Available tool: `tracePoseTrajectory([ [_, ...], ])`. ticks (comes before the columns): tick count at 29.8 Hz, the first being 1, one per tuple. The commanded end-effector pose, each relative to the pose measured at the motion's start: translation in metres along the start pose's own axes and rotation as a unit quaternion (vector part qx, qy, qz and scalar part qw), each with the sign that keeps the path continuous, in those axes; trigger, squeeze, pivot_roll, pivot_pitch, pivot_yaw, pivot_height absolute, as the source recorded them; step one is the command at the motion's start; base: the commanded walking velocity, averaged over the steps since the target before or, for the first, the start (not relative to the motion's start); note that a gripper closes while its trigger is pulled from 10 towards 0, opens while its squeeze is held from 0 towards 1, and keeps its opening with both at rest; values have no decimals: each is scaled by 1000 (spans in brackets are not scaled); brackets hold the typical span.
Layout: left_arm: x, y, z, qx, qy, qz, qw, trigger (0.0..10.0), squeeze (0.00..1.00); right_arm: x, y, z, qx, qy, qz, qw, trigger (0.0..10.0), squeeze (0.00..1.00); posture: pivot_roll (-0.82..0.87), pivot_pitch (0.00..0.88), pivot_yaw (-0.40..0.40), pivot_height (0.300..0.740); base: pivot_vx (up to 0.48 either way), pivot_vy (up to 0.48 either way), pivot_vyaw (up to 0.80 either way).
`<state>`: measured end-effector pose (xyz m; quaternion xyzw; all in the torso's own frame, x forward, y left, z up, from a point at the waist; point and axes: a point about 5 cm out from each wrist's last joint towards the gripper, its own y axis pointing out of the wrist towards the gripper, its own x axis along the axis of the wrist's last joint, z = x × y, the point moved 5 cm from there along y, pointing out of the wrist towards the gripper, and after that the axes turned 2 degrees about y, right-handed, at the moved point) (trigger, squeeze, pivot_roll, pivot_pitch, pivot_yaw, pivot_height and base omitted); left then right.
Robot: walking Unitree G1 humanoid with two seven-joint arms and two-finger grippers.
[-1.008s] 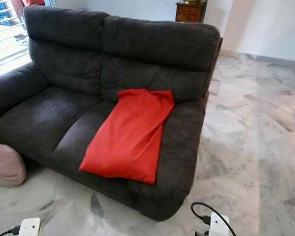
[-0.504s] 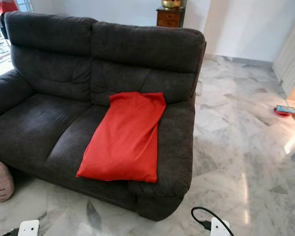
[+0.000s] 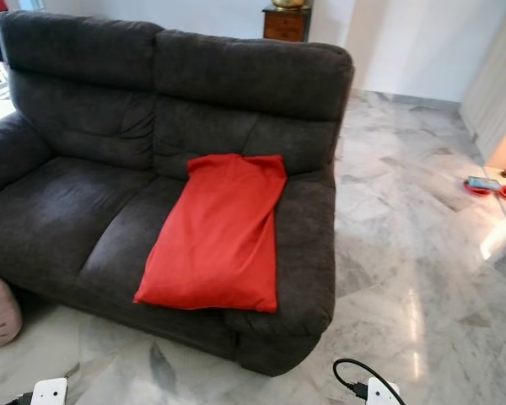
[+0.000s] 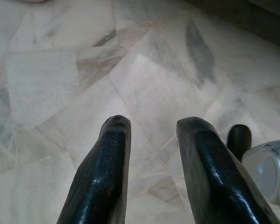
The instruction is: Move the pillow to the sofa from floor
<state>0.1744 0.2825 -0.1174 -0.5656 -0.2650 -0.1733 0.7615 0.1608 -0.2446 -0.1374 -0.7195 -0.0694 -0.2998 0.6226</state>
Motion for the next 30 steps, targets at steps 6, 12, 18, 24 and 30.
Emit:
tracePoseTrajectory([
  [6, -5, -1, -1, -2, -5, 11, 1000, 10000, 0, 1, 0, -3, -1, -2, 2, 1000, 10000, 0, 114, 0, -13, 740, 0, 480, 0],
  [12, -5, -1, -3, -5, -2, 10, 1000, 10000, 0, 2, 0, -2, 2, -7, 2, 1000, 10000, 0, 113, 0, -15, 740, 0, 480, 0],
  [18, -4, 0, -4, -7, 0, 10, 1000, 10000, 0, 2, 0, 0, 3, -8, 2, 1000, 10000, 0, 113, 0, -15, 740, 0, 480, 0],
  [24, -4, 0, -6, -9, 2, 9, 1000, 10000, 0, 2, 1, 3, 6, -9, 3, 1000, 10000, 0, 116, 0, -13, 740, 0, 480, 0],
  [30, -2, 0, -5, -9, 3, 7, 1000, 10000, 0, 2, 1, 4, 6, -6, 3, 1000, 10000, 0, 116, 0, -9, 740, 0, 480, 0],
])
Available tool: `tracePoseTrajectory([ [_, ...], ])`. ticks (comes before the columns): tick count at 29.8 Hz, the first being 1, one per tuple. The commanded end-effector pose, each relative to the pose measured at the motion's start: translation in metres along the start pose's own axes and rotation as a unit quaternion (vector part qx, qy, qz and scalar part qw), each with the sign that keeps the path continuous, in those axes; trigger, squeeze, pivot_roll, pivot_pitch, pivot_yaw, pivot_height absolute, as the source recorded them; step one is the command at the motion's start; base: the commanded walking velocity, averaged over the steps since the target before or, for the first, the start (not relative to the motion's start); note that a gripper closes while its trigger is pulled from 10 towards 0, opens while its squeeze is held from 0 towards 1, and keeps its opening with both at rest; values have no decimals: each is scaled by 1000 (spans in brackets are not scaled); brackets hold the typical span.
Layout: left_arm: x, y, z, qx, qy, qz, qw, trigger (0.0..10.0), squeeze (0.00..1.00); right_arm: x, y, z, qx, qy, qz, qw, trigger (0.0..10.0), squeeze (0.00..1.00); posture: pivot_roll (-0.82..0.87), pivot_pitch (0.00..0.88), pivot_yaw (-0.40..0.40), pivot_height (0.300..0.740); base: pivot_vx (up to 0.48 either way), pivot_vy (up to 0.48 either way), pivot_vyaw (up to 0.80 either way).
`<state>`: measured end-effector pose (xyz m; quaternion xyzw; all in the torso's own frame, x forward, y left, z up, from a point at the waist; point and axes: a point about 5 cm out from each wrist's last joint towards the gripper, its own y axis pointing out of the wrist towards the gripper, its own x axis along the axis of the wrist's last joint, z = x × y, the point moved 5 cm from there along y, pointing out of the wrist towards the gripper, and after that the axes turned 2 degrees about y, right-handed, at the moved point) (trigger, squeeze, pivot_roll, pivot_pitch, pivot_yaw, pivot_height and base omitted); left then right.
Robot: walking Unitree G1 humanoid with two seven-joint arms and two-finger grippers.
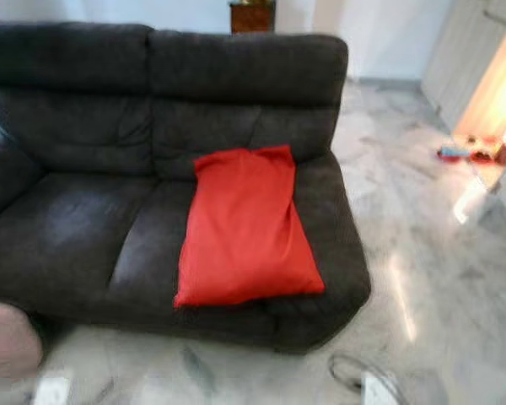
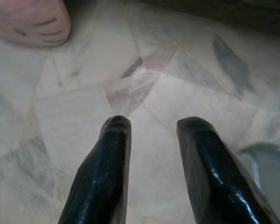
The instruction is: Move the pillow to the sofa from floor
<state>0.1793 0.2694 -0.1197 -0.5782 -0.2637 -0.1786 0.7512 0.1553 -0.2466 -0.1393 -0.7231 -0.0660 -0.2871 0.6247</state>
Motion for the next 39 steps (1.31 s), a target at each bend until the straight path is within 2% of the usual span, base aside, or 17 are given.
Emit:
tracePoseTrajectory([
  [1, -4, -1, 9, 8, 4, 8, 1000, 10000, 0, 7, 1, 7, 7, 2, -9, 1000, 10000, 0, 116, 0, -9, 740, 0, 480, 0],
  [13, -2, 0, 8, 5, 4, 6, 1000, 10000, 0, 9, 1, 7, 7, 6, -12, 1000, 10000, 0, 116, 0, -2, 740, 0, 480, 0],
  [17, -4, -1, 9, 6, 2, 8, 1000, 10000, 0, 11, 1, 7, 9, -14, -16, 1000, 10000, 0, 120, 0, -3, 740, 0, 480, 0],
  [22, -6, -2, 10, 8, 0, 10, 1000, 10000, 0, 13, 2, 11, 20, -33, -16, 999, 10000, 0, 122, 0, -4, 740, 0, 480, 730],
  [25, -8, -2, 11, 9, -1, 12, 1000, 10000, 0, 18, 2, 2, 14, -12, -20, 1000, 10000, 0, 123, 0, -2, 740, 0, 480, 267],
  [28, -8, -2, 11, 9, -1, 13, 1000, 10000, 0, 21, 2, 7, 20, -21, -19, 999, 10000, 0, 122, 0, -2, 740, 0, 384, 0],
  [30, -8, -2, 10, 9, -3, 13, 1000, 10000, 0, 28, 4, 21, 30, -17, -28, 999, 10000, 0, 124, 0, -4, 740, 0, 382, 0],
  [34, -7, -1, 9, 9, -4, 13, 1000, 10000, 0, 34, 4, 31, 36, -17, -33, 999, 10000, 0, 126, 0, -4, 740, 0, 380, 0],
  [39, -6, -1, 8, 8, -5, 13, 1000, 10000, 0, 38, 4, 36, 38, -12, -36, 999, 10000, 0, 126, 0, -4, 740, 0, 381, 0],
])
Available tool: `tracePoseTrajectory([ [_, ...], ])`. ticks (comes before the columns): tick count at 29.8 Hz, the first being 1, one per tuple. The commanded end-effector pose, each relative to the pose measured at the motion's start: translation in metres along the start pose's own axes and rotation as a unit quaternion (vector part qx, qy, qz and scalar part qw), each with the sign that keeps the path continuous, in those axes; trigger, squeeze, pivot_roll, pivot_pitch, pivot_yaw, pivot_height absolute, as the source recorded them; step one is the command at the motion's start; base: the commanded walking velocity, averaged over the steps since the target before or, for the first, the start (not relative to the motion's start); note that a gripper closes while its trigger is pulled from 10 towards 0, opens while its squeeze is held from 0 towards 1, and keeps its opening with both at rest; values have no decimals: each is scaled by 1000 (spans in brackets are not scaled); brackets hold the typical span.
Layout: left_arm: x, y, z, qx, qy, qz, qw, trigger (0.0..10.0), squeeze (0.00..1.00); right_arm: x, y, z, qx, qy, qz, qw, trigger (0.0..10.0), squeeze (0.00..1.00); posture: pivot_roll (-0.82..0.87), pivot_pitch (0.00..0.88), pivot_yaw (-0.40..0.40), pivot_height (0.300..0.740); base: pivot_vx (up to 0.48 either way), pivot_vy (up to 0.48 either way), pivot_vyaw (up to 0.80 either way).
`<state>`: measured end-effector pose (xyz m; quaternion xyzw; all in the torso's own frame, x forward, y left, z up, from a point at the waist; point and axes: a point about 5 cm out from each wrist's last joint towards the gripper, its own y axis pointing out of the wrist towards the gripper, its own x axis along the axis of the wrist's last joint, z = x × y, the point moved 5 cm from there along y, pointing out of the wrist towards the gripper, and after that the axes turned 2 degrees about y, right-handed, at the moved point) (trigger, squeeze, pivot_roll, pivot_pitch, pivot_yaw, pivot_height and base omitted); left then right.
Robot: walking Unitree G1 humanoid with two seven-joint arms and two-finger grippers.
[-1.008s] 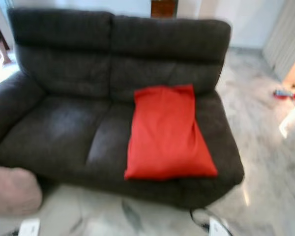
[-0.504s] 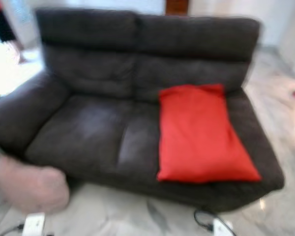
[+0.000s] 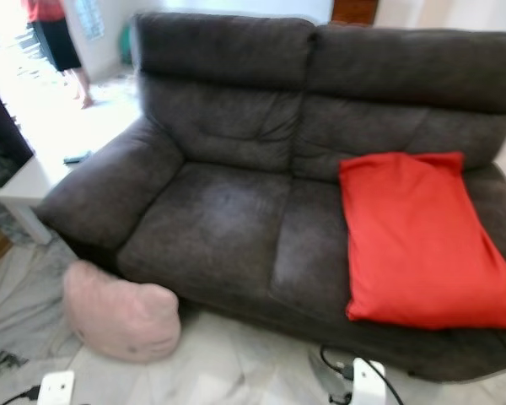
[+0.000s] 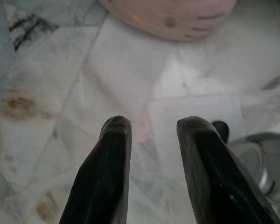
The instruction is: Move the pillow to the sofa from floor
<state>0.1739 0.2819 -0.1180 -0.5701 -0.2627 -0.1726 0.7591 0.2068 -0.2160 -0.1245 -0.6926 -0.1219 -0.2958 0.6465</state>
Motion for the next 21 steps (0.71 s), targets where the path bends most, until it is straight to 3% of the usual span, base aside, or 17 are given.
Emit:
tracePoseTrajectory([
  [1, -3, 0, -5, -4, -6, 9, 1000, 10000, 0, -4, -1, -8, -11, 6, 4, 1000, 10000, 0, 126, 0, -4, 740, 0, 382, 0],
  [5, -3, 0, -5, -4, -7, 8, 1000, 10000, 0, -5, -1, -5, -10, 10, 1, 1000, 10000, 0, 125, 0, -4, 740, 0, 382, 0],
  [15, -2, 0, -6, -5, -9, 6, 1000, 10000, 0, -32, -8, -13, -13, 15, 9, 1000, 10000, 0, 128, 5, -8, 740, 0, 380, 0],
  [21, -1, 0, -9, -7, -10, 6, 1000, 10000, 0, -35, -8, -7, -9, 10, 10, 1000, 10000, 0, 130, 11, -7, 740, 0, 381, 0],
])
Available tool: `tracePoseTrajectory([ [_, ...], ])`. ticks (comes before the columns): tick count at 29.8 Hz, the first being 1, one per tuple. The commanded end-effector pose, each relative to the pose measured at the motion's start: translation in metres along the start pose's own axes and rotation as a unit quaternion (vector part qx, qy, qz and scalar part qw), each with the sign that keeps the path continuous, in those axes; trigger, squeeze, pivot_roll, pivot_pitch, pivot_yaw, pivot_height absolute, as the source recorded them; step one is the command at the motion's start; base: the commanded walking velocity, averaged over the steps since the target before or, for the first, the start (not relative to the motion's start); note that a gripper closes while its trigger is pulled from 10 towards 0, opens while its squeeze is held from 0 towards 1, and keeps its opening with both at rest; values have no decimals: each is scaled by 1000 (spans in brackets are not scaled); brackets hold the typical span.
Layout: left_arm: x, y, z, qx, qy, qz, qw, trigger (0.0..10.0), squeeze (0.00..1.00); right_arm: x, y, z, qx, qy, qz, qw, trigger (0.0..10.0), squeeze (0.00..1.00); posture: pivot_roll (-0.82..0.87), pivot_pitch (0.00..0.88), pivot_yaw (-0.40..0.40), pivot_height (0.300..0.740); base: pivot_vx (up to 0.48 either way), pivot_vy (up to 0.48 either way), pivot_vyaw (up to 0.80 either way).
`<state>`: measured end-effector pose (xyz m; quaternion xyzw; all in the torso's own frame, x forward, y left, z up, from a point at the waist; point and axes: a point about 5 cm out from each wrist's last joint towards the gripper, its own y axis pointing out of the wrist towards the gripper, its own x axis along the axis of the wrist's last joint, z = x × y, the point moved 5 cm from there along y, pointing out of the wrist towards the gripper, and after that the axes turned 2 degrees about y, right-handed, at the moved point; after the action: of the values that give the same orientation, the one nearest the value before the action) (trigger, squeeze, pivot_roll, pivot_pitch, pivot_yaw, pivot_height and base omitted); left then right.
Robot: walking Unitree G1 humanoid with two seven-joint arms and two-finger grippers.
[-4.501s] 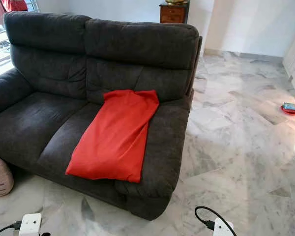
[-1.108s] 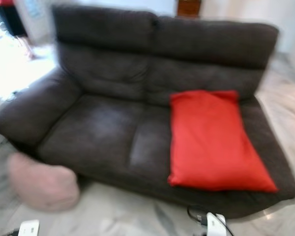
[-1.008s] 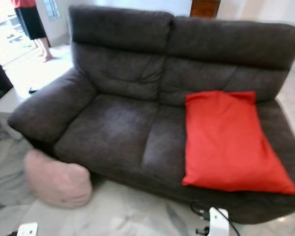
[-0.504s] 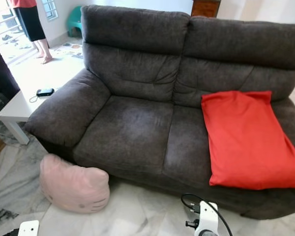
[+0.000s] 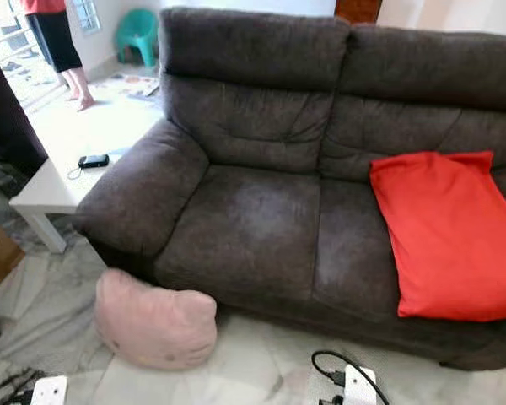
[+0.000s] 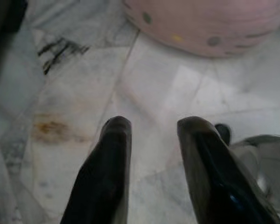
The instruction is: Move the pillow to the sofa from floor
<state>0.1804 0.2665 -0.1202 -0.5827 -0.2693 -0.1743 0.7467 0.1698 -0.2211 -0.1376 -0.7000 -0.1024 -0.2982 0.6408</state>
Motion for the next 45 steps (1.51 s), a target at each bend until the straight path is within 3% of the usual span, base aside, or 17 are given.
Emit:
tracePoseTrajectory([
  [1, -4, -1, 7, 9, -1, 10, 1000, 10000, 0, 1, 1, 8, 5, -4, -1, 1000, 10000, 0, 130, 11, -7, 740, 0, 382, 0],
  [12, -4, -1, 7, 10, -4, 8, 1000, 10000, 0, 4, 2, 13, 3, 10, 0, 1000, 10000, 0, 129, 14, -10, 740, 0, 380, -218],
  [19, -4, -1, 7, 9, -4, 9, 1000, 10000, 0, 17, 4, 8, 3, 7, -10, 1000, 10000, 0, 132, 16, -10, 740, 0, 379, -413],
  [26, -4, -1, 7, 9, -4, 8, 1000, 10000, 0, 24, 4, -9, -3, 11, -15, 1000, 10000, 0, 132, 18, -8, 740, 0, 379, 0],
  [28, -4, -1, 7, 9, -3, 8, 1000, 10000, 0, 22, 2, -21, -8, 12, -13, 1000, 10000, 0, 132, 19, -7, 740, 0, 381, 0],
  [34, -3, -1, 8, 10, -3, 8, 1000, 10000, 0, 15, -1, -32, -11, 14, -9, 1000, 10000, 0, 134, 18, -7, 740, 0, 379, 0],
  [37, -4, -1, 8, 10, -3, 8, 1000, 10000, 0, 19, 1, -22, -4, 16, -13, 1000, 10000, 0, 134, 18, -7, 740, 0, 379, 0],
  [45, -4, -1, 9, 10, 1, 7, 1000, 10000, 0, 20, 2, -20, -2, 14, -12, 1000, 10000, 0, 135, 22, -7, 740, 0, 269, 0],
])
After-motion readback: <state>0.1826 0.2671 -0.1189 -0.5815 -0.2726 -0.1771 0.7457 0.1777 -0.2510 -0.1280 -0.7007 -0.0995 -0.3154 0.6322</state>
